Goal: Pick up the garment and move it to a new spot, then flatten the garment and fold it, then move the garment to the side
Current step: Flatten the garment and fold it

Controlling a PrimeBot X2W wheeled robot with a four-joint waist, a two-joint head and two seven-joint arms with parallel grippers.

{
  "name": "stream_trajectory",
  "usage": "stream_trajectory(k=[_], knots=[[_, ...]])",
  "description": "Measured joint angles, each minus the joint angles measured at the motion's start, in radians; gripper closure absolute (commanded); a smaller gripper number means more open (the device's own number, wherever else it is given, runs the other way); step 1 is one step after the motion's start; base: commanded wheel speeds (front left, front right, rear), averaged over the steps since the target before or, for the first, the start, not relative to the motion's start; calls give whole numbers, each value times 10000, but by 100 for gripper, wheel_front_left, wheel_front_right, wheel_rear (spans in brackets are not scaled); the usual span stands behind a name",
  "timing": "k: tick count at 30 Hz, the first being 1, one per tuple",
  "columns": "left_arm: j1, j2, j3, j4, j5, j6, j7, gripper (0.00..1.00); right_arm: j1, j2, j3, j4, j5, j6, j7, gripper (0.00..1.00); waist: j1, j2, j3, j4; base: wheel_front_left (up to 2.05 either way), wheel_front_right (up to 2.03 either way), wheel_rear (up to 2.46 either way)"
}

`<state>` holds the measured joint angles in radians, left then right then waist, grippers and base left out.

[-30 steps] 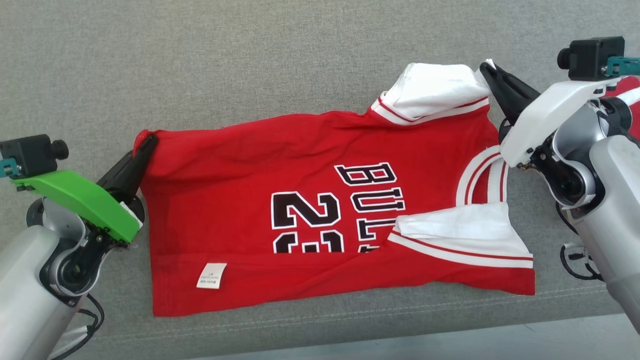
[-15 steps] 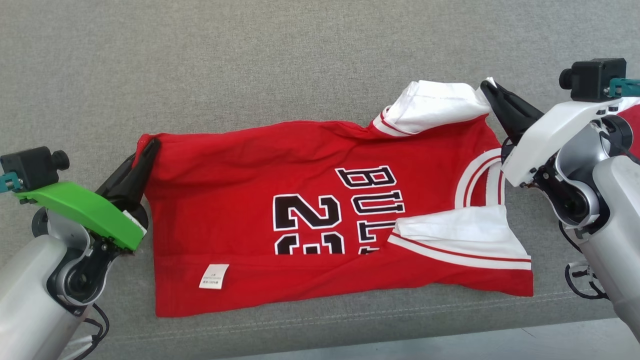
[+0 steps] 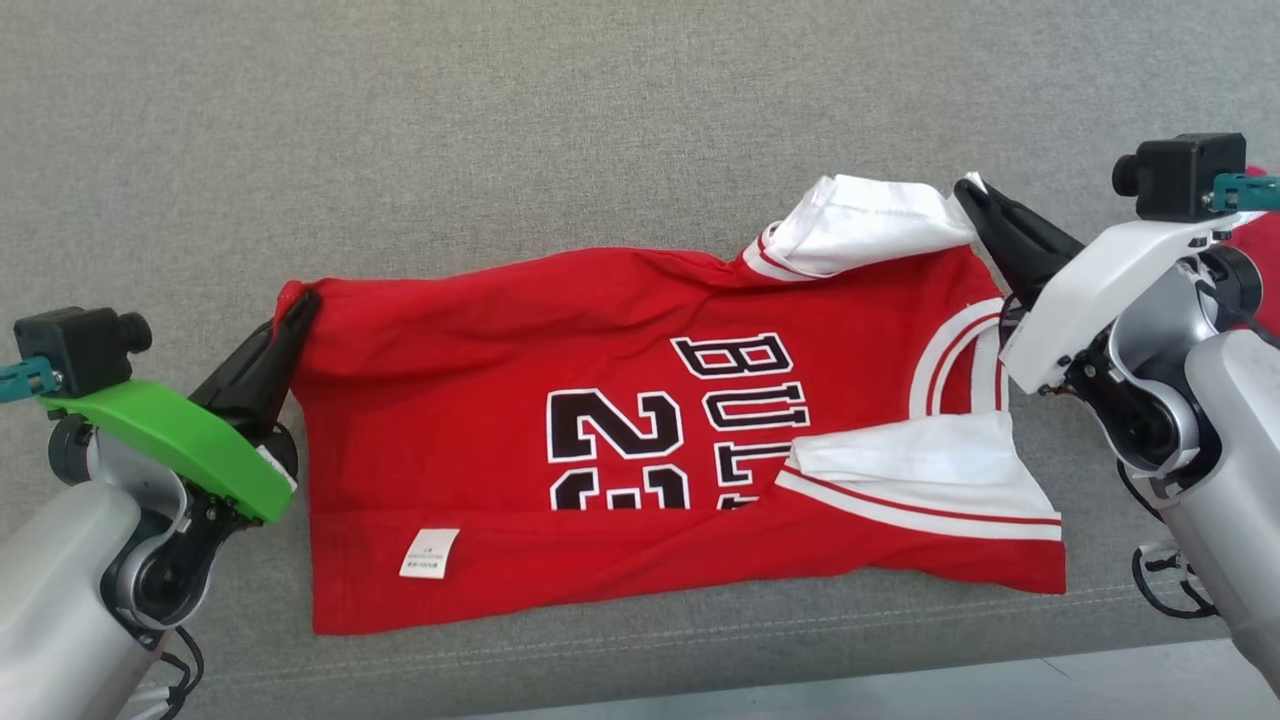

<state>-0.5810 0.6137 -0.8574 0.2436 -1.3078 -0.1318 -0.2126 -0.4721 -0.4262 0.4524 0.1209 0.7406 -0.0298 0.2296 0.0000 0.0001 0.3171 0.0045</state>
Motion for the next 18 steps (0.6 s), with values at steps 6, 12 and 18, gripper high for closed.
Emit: stream_trajectory(k=[6,12,18], knots=[[22,4,-169,8,238,0,-151,100,422,-90,-35,-104,84,-138,0,100,0,0,-209,1,0,0,0],[80,4,-178,-44,295,0,-274,100,697,-104,-33,-364,88,-173,2,100,0,0,-341,27,0,0,0],[442,-2,-180,-69,351,0,-351,100,1085,-105,-19,-568,136,-249,0,100,0,0,-403,37,0,0,0]])
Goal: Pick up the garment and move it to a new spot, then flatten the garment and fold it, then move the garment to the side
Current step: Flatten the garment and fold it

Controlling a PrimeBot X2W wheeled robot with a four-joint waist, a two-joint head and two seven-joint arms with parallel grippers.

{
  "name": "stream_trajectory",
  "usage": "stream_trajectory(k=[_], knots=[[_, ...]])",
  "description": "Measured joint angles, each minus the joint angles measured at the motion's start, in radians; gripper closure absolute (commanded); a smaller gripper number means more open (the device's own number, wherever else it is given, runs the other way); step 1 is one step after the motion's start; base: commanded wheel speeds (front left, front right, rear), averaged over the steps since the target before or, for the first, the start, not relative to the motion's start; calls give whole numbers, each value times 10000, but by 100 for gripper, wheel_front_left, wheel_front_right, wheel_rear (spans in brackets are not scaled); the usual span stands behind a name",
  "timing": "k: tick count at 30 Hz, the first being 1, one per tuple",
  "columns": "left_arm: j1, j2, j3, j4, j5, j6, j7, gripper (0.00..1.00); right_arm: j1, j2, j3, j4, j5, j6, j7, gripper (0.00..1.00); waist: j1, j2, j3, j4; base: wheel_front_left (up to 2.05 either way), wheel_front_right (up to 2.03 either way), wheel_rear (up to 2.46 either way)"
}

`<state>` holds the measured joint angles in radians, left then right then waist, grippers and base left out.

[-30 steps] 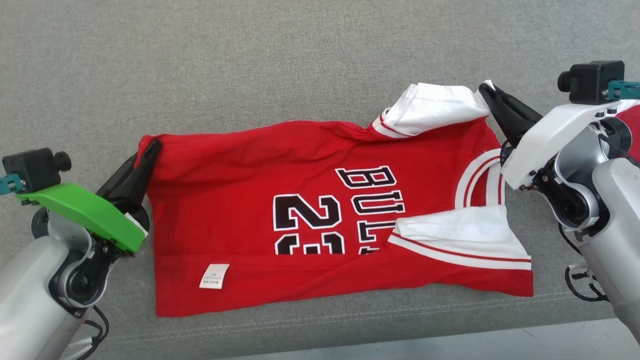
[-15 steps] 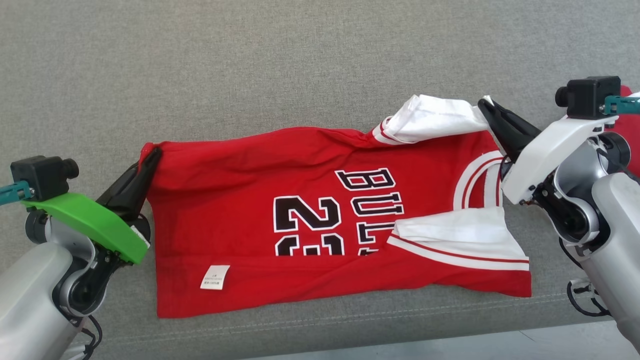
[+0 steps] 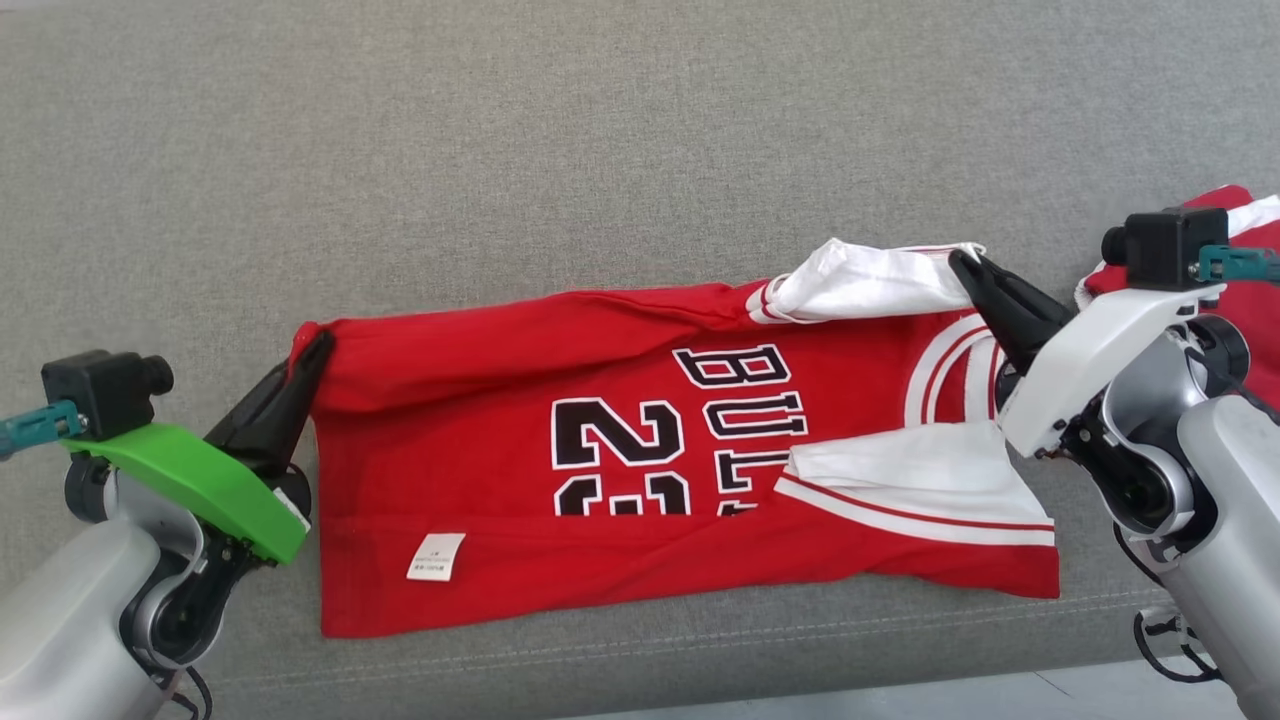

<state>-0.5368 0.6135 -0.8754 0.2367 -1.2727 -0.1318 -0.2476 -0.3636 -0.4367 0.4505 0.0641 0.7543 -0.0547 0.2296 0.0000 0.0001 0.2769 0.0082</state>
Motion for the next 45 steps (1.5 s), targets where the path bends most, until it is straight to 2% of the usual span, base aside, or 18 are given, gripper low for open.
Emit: stream_trajectory(k=[11,17,33,39,45], knots=[[466,-48,46,98,4,0,-8,99,455,-75,-50,-332,69,-94,0,100,0,0,-91,-57,0,0,0],[740,-242,654,182,17,0,-10,83,779,-61,-102,-412,272,-178,-15,100,0,0,-266,-124,0,0,0],[1876,-704,1131,140,376,0,-10,75,1826,-107,-334,-802,476,-278,-178,100,0,0,-544,-295,0,0,0],[1987,-943,1154,115,470,0,-10,64,2077,-169,-477,-817,481,-368,-267,100,0,0,-687,-219,0,0,0],[2413,-980,1254,113,543,0,-10,62,2286,-167,-474,-878,531,-439,-267,100,0,0,-844,-97,0,0,0]])
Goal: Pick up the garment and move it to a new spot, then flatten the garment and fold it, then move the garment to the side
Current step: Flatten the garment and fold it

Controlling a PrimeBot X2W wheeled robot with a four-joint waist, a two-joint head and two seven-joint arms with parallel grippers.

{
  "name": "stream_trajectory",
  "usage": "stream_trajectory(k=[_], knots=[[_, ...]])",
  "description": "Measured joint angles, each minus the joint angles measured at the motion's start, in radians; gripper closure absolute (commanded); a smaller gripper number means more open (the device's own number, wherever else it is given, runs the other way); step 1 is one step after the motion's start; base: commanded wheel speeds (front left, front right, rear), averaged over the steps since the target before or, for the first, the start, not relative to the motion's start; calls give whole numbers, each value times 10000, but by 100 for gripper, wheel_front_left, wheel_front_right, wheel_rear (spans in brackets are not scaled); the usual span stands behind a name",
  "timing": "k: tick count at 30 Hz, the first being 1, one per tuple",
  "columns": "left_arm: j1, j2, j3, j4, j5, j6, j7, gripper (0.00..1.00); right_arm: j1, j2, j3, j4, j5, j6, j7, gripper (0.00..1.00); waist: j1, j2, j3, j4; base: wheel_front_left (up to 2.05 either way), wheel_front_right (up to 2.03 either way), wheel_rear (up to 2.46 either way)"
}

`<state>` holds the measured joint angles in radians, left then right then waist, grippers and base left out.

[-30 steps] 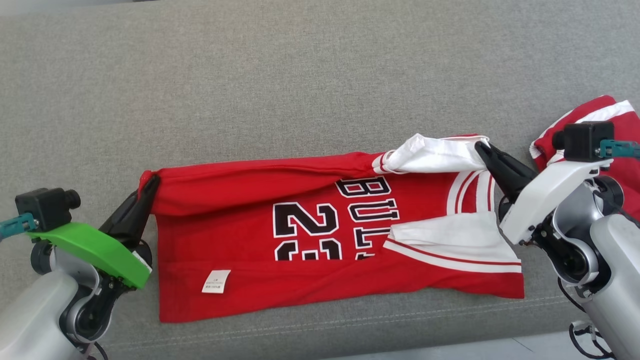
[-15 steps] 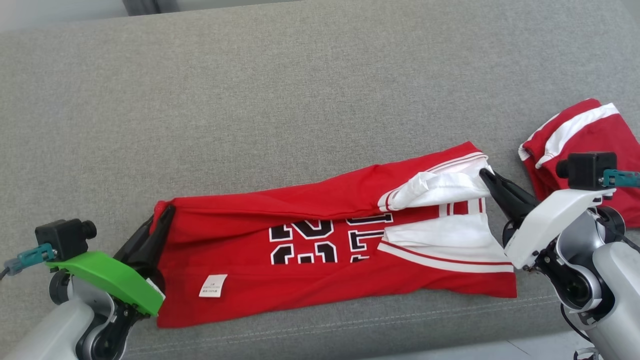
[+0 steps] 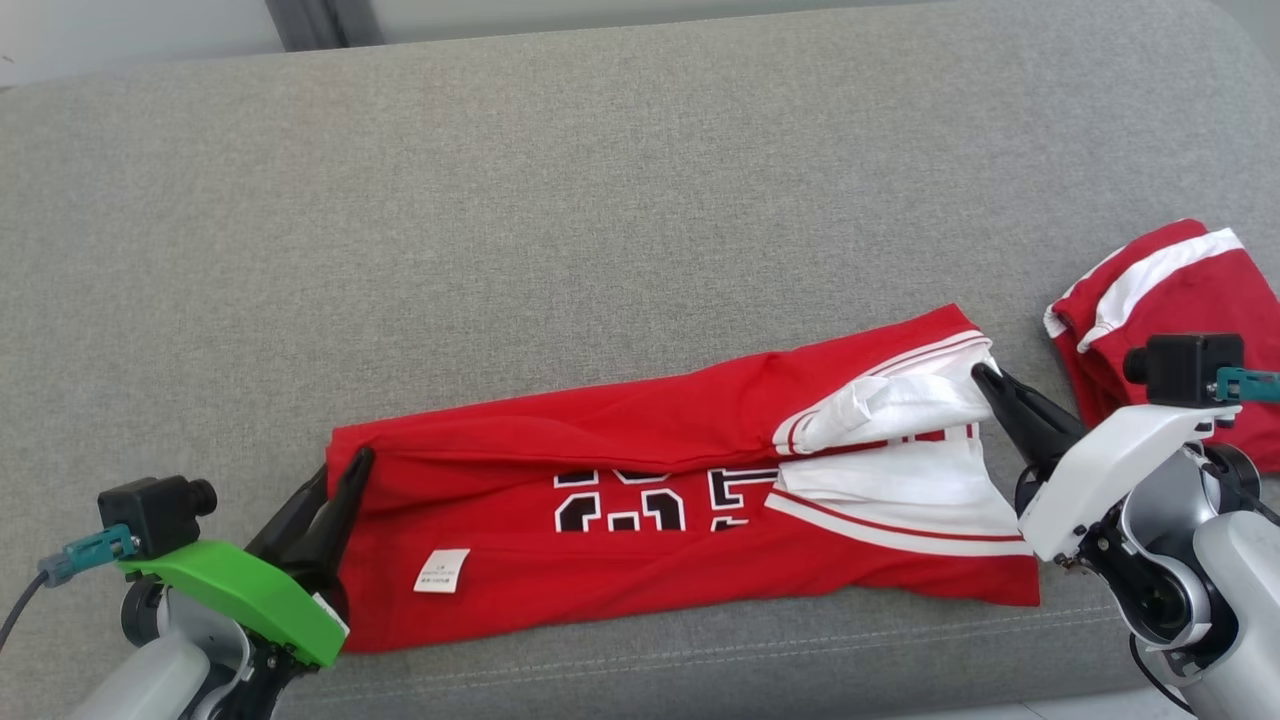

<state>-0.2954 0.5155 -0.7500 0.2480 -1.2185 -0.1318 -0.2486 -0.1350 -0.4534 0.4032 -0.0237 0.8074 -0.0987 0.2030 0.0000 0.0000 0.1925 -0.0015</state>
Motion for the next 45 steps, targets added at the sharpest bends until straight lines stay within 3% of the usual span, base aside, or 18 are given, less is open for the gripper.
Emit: stream_trajectory(k=[10,13,14,45], knots=[[382,-69,121,-100,88,0,0,50,216,56,33,-130,35,-2,-13,100,0,0,-27,106,0,0,0],[482,-115,217,-98,88,0,0,8,218,54,29,-132,35,-6,-46,100,0,0,-22,110,0,0,0],[518,-134,221,-86,88,0,0,0,218,52,23,-134,35,-6,-50,100,0,0,-23,111,0,0,0],[1446,-525,623,654,75,0,0,0,450,25,0,-238,35,-15,-178,100,0,0,-373,27,0,0,0]])
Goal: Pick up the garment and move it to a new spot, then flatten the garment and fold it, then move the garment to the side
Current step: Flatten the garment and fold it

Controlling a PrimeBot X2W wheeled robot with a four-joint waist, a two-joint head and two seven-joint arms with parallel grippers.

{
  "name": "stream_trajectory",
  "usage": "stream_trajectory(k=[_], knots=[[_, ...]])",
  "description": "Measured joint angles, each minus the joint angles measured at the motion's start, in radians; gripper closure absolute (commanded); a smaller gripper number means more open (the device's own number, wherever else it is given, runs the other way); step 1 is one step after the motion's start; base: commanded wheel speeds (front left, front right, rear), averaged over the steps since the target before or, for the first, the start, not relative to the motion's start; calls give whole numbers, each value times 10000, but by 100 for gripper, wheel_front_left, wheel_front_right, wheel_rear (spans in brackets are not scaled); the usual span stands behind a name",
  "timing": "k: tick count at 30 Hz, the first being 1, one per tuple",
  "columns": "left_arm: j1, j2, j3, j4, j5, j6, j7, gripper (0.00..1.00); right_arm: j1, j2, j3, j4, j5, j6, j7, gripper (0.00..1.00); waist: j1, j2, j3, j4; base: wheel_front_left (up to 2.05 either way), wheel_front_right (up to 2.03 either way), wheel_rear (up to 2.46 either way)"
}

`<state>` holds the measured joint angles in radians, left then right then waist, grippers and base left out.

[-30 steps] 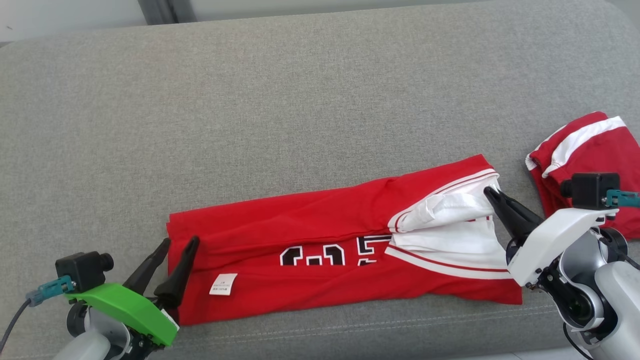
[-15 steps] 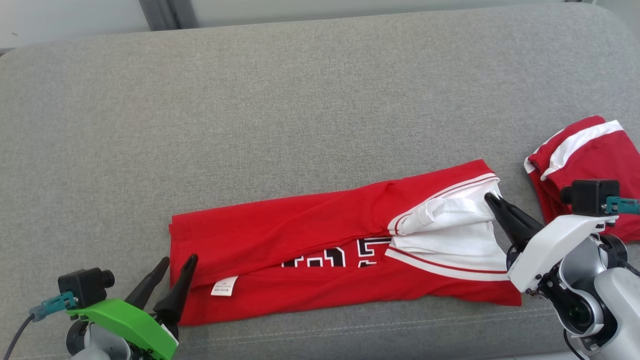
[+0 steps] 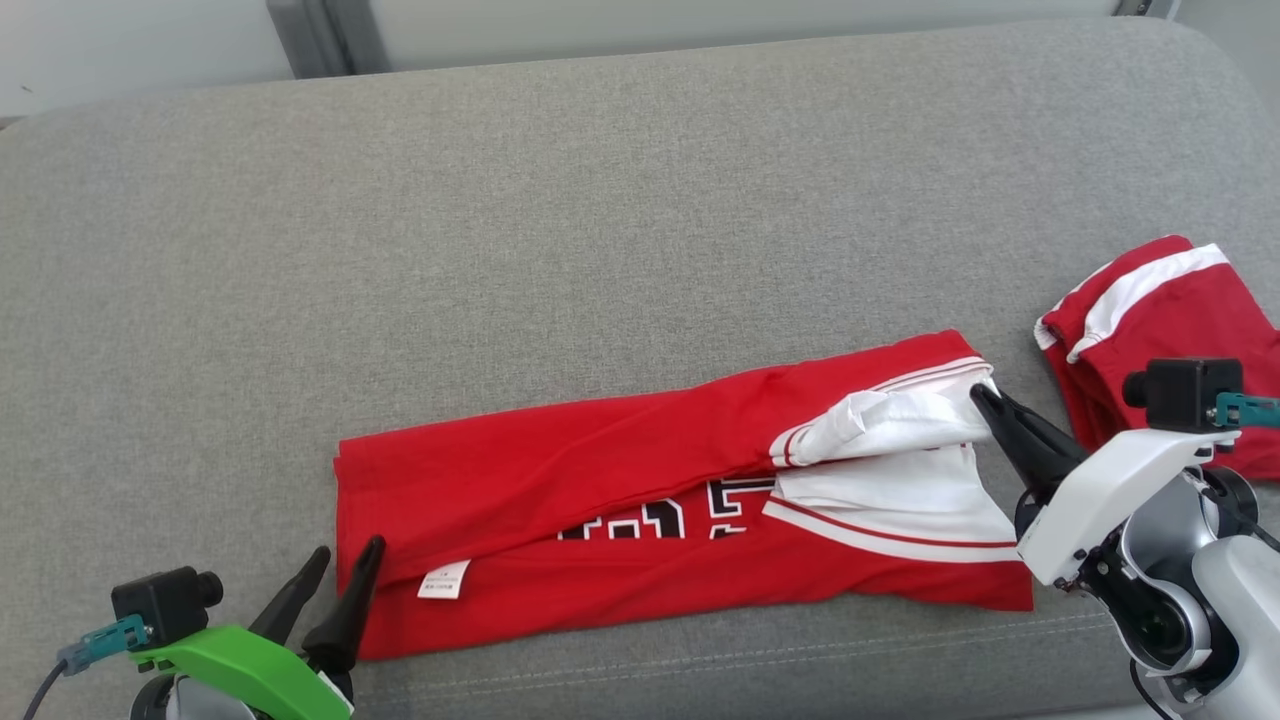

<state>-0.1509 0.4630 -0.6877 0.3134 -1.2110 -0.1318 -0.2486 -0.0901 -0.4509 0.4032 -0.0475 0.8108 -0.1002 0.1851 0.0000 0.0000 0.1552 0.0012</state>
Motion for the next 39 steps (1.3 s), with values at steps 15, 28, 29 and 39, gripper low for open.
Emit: stream_trajectory(k=[15,28,29,39], knots=[[245,-29,113,-54,0,2,0,0,766,86,121,476,2,-73,-88,100,0,0,-20,-48,0,0,0],[281,65,38,-174,2,0,0,0,1000,278,604,1392,-153,-73,-182,90,0,0,-22,-31,0,0,0],[281,75,38,-174,0,0,0,0,1000,280,612,1457,-219,-73,-236,51,0,0,-23,-33,0,0,0],[299,165,111,-230,0,0,0,0,987,487,146,1883,-562,-138,-1120,0,0,0,-39,-117,0,0,0]])
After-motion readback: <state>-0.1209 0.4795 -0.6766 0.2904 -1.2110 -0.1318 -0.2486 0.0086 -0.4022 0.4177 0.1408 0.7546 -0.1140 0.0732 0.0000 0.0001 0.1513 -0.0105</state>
